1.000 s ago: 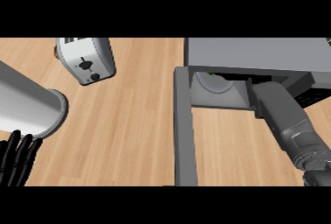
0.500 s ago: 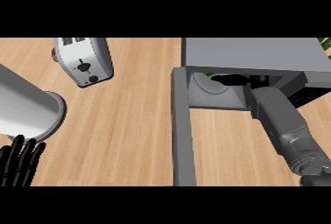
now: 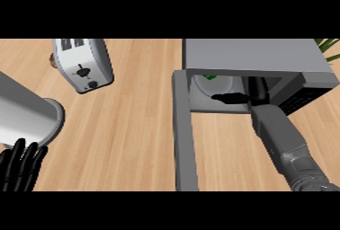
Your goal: Pick up the milk, place it into the microwave and close the microwave
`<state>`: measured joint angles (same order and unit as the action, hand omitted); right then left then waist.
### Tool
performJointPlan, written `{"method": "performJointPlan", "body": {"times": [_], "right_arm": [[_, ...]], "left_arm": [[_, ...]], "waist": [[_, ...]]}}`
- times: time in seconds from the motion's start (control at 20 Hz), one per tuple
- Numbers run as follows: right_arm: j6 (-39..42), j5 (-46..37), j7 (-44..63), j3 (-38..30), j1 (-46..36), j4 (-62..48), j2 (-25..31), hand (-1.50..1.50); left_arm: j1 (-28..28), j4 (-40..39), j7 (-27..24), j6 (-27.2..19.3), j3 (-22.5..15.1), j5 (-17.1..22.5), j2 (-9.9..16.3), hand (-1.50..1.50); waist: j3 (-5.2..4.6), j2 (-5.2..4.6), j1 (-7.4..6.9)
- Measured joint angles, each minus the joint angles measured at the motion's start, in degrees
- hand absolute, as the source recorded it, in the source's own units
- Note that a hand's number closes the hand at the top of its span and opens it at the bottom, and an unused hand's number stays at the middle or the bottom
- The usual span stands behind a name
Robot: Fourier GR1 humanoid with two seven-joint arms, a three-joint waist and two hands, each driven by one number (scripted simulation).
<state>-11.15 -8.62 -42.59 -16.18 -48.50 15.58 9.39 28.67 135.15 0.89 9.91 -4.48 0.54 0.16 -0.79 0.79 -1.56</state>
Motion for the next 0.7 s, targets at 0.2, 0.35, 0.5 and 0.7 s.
{"method": "performJointPlan", "body": {"times": [0.2, 0.35, 0.5, 0.7], "right_arm": [[2.1, 0.5, -1.9, 0.4, 4.5, 1.2, -1.5, -1.50], [4.8, 1.5, -3.3, 0.3, 7.8, 2.5, -2.5, -1.50], [6.6, 2.7, -5.4, 0.0, 12.9, 3.8, -3.7, -1.50], [9.4, 3.8, -7.2, 0.4, 19.3, 6.9, -4.2, -1.50]], "left_arm": [[0.9, 0.4, 0.2, -0.4, -1.4, -0.4, 0.1, -1.50], [0.1, -1.1, -0.3, -0.4, -1.1, -0.5, 0.3, -1.50], [-0.2, -1.3, 0.0, 0.5, -1.6, 0.2, 0.7, -1.50], [-1.0, -2.5, 0.2, 2.9, -3.5, 0.8, 1.8, -1.50]], "waist": [[0.07, 0.18, 0.34], [0.18, 0.24, 0.75], [0.42, 0.03, 1.47], [0.61, -0.19, 2.04]]}}
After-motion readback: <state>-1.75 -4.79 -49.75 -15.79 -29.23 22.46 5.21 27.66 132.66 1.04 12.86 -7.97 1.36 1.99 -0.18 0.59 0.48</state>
